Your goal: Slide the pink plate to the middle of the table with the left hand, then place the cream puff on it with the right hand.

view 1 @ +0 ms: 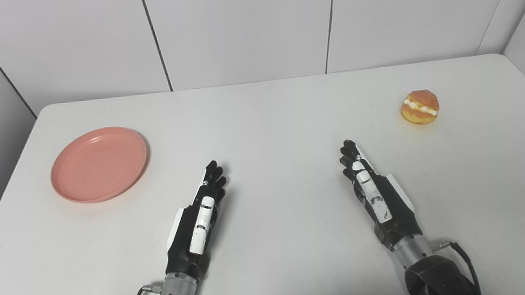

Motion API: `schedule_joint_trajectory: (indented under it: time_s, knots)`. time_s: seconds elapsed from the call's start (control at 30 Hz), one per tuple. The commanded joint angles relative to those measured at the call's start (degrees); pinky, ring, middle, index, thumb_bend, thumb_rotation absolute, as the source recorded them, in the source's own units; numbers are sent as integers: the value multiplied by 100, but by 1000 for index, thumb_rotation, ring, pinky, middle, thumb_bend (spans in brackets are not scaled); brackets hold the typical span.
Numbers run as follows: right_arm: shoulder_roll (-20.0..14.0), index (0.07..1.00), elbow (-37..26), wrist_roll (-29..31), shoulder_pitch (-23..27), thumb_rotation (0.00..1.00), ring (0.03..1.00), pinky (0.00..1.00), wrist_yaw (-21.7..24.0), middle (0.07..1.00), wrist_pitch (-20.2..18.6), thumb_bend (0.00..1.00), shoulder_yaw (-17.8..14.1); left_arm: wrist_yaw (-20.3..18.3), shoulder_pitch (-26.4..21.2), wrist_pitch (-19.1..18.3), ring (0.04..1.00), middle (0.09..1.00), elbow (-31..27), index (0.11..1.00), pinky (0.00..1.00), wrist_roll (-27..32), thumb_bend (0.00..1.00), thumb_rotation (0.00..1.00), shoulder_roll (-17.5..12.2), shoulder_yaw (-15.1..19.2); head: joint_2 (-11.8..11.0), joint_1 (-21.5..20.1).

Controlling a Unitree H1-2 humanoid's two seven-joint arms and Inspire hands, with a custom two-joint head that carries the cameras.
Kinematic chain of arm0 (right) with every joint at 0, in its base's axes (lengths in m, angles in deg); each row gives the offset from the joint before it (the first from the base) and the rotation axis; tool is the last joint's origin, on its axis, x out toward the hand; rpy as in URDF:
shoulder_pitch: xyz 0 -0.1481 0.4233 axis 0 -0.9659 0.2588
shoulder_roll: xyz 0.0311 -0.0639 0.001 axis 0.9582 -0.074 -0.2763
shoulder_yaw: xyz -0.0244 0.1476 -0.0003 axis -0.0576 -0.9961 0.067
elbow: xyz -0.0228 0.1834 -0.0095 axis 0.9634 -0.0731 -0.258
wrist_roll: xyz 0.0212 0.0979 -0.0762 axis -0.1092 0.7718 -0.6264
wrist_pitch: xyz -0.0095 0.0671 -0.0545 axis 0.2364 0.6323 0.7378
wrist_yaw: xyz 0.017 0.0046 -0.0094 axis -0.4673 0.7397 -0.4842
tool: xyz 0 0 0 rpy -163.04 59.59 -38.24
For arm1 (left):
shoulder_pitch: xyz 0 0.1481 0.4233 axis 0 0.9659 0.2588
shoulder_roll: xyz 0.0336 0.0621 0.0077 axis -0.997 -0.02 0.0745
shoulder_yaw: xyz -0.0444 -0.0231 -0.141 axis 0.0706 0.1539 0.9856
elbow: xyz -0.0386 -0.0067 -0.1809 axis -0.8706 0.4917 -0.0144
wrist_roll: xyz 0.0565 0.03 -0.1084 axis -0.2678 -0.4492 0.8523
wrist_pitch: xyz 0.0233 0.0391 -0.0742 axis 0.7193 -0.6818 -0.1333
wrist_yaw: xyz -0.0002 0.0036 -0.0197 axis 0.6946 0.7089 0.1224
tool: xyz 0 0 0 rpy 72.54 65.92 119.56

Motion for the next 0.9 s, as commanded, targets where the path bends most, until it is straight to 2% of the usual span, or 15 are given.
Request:
schedule_joint_trajectory:
  time_s: [0.0,0.77,0.87]
  knots:
    - [30,1000,-35,15,31,1000,1000,1000,73,1000,-27,415,65,104,22,-155,988,1000,201,1000,1000,-97,413,1000,-71,72,-3,8]
    - [37,1000,-56,2,26,1000,1000,1000,62,1000,-53,423,68,120,28,-181,984,998,177,999,1000,-129,414,1000,-76,69,10,19]
    - [19,1000,31,23,24,1000,1000,1000,83,1000,46,419,53,115,33,-214,987,999,194,1000,1000,-124,417,1000,-58,51,-127,226]
